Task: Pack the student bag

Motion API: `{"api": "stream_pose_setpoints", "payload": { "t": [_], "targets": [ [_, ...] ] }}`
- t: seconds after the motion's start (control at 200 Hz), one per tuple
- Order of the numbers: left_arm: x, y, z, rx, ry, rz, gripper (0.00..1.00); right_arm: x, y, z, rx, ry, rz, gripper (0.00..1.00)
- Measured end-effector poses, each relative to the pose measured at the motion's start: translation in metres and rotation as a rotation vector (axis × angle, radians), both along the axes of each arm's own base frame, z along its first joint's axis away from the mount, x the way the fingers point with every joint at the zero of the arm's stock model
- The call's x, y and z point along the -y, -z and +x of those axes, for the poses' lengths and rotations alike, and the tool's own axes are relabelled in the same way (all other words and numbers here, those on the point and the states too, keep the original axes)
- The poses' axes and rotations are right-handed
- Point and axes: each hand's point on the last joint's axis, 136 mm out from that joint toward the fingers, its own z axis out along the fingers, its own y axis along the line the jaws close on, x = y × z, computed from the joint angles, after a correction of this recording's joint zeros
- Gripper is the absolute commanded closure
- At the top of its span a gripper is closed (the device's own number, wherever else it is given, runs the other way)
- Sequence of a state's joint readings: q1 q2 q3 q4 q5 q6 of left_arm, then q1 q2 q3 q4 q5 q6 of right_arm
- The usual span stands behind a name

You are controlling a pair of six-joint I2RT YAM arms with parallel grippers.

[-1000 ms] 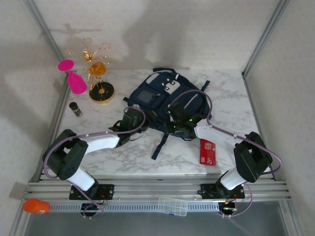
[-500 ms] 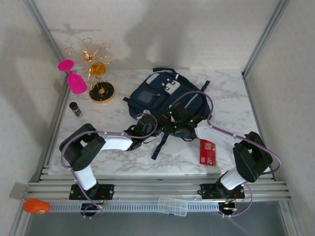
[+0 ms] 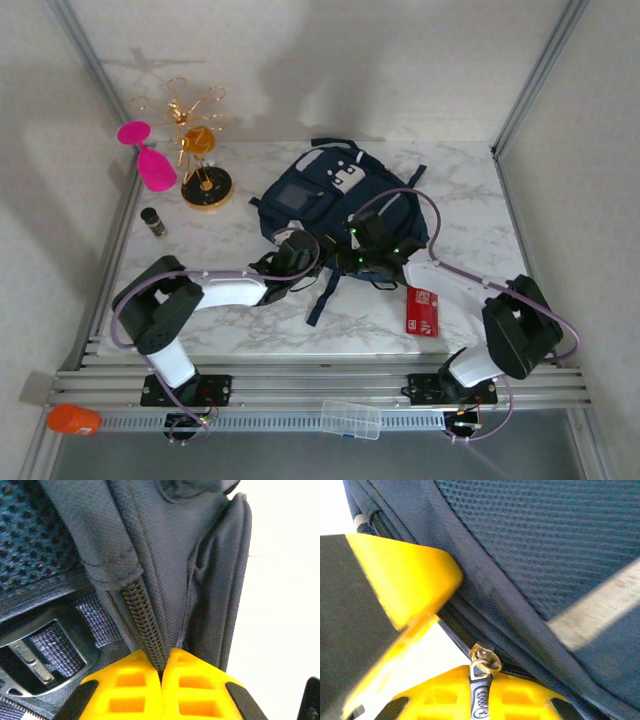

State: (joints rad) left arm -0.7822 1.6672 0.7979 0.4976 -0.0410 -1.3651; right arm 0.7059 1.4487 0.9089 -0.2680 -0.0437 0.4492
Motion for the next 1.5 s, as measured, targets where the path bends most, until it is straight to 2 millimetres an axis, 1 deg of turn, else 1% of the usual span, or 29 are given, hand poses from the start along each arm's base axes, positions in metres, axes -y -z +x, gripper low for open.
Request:
{"api": "stream_pose_setpoints", "payload": {
  "t": [0.09, 0.215, 0.28, 0.33, 0.385, 0.476, 0.486, 0.516, 0.581, 0.641, 0.681, 0.731, 0.771, 0.856, 0.956, 1.031, 1.101, 1.156, 1.211, 1.317, 1.367, 1.432, 1.502],
  "targets": [
    [-0.02, -0.007, 0.002, 0.022, 0.03, 0.043, 1.0, 0.004, -0.007, -0.009, 0.002, -0.006, 0.028, 1.0],
    [-0.07, -0.007, 0.012, 0.035, 0.015, 0.158, 1.0, 0.009, -0.013, -0.018, -0.009, -0.016, 0.038, 1.0],
    [-0.097, -0.005, 0.018, 0.035, -0.01, 0.227, 1.0, 0.011, -0.012, -0.021, -0.019, -0.016, 0.03, 1.0],
    [-0.113, -0.004, 0.022, 0.031, -0.023, 0.271, 1.0, 0.01, -0.01, -0.023, -0.025, -0.021, 0.025, 1.0],
    [-0.123, 0.0, 0.022, 0.022, -0.02, 0.309, 1.0, 0.002, -0.013, -0.026, -0.025, -0.043, 0.03, 1.0],
    [-0.129, 0.004, 0.02, 0.012, -0.011, 0.346, 1.0, -0.013, -0.02, -0.029, -0.02, -0.076, 0.038, 1.0],
    [-0.13, 0.004, 0.02, 0.013, -0.011, 0.347, 0.98, -0.013, -0.021, -0.029, -0.019, -0.077, 0.039, 1.0],
    [-0.13, 0.003, 0.02, 0.012, -0.01, 0.349, 0.91, -0.016, -0.022, -0.03, -0.019, -0.079, 0.042, 1.0],
    [-0.13, 0.0, 0.019, 0.017, -0.006, 0.342, 0.85, -0.017, -0.023, -0.03, -0.021, -0.08, 0.045, 1.0],
    [-0.129, -0.004, 0.015, 0.026, -0.005, 0.327, 0.69, -0.019, -0.023, -0.031, -0.024, -0.087, 0.054, 1.0],
    [-0.128, -0.007, 0.009, 0.031, -0.008, 0.31, 0.64, -0.021, -0.024, -0.031, -0.024, -0.092, 0.062, 1.0],
    [-0.125, -0.011, -0.001, 0.034, -0.02, 0.28, 0.62, -0.023, -0.024, -0.03, -0.024, -0.098, 0.069, 1.0],
    [-0.118, -0.013, -0.013, 0.038, -0.01, 0.248, 0.62, -0.025, -0.023, -0.03, -0.027, -0.104, 0.076, 1.0],
    [-0.097, -0.015, -0.039, 0.034, 0.02, 0.155, 0.6, -0.029, -0.022, -0.031, -0.028, -0.119, 0.092, 1.0],
    [-0.075, -0.01, -0.058, -0.002, 0.026, 0.086, 0.56, -0.031, -0.019, -0.033, -0.027, -0.132, 0.104, 1.0],
    [-0.059, -0.009, -0.065, -0.021, 0.021, 0.033, 0.56, -0.03, -0.016, -0.033, -0.024, -0.135, 0.103, 1.0],
    [-0.05, 0.001, -0.067, -0.054, 0.0, 0.001, 0.56, -0.03, -0.015, -0.033, -0.018, -0.139, 0.103, 1.0],
    [-0.048, 0.009, -0.065, -0.078, -0.03, -0.009, 0.56, -0.031, -0.014, -0.033, -0.011, -0.144, 0.103, 1.0],
    [-0.046, 0.014, -0.06, -0.099, -0.06, -0.014, 0.58, -0.03, -0.013, -0.033, -0.007, -0.15, 0.101, 1.0],
    [-0.04, 0.014, -0.048, -0.126, -0.125, -0.034, 0.66, -0.031, -0.011, -0.033, 0.004, -0.16, 0.1, 1.0],
    [-0.041, 0.013, -0.046, -0.129, -0.159, -0.036, 0.67, -0.031, -0.011, -0.032, 0.011, -0.166, 0.1, 1.0],
    [-0.043, 0.013, -0.045, -0.134, -0.201, -0.038, 0.73, -0.032, -0.012, -0.032, 0.019, -0.177, 0.102, 1.0],
    [-0.044, 0.012, -0.041, -0.14, -0.234, -0.035, 0.76, -0.034, -0.013, -0.032, 0.028, -0.189, 0.113, 1.0]
  ]
}}
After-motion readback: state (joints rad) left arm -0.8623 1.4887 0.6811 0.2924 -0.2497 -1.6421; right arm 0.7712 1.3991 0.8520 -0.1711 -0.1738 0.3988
